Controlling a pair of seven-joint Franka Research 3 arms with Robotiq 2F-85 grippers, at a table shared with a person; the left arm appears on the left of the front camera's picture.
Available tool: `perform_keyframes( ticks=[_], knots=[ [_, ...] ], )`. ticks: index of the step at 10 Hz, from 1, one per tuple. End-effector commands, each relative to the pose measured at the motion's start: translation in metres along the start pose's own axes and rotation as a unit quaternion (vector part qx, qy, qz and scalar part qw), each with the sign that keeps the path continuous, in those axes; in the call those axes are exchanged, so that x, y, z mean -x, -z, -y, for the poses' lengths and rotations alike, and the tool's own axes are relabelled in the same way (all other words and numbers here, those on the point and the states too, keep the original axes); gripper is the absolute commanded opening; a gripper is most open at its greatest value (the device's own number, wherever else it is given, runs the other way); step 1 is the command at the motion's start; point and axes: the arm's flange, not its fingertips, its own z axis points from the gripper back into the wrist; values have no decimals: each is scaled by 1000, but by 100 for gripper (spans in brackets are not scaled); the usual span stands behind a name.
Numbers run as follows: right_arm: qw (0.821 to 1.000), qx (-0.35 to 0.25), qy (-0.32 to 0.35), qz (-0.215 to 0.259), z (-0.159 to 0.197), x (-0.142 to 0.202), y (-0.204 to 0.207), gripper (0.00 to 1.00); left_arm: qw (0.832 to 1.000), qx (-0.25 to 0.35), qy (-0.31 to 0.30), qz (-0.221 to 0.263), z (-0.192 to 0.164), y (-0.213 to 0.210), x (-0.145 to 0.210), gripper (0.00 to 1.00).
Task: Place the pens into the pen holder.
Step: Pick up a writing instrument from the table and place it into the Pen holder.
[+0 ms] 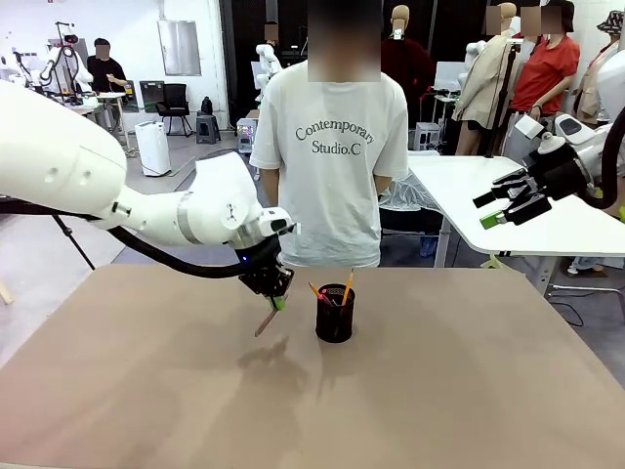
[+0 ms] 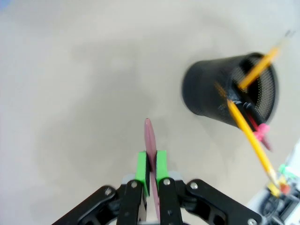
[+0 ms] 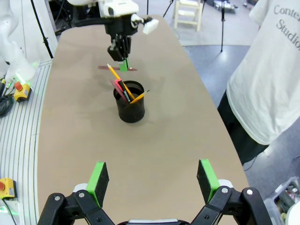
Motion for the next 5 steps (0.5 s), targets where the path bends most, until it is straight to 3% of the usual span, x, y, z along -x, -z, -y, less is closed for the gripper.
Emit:
perform_keyframes(
  ticks=[1, 2, 5],
  knots=[
    [1000, 2, -2, -2, 1, -3, -1, 100, 991, 111, 70, 18, -19, -23, 29, 0],
    [1000, 2, -2, -2, 1, -3, -1, 100, 972, 188, 128, 62, -25, -36, 37, 0],
    [1000, 2, -2, -2, 1, -3, -1, 100, 921, 250, 220, 200, -38, -63, 53, 0]
  ],
)
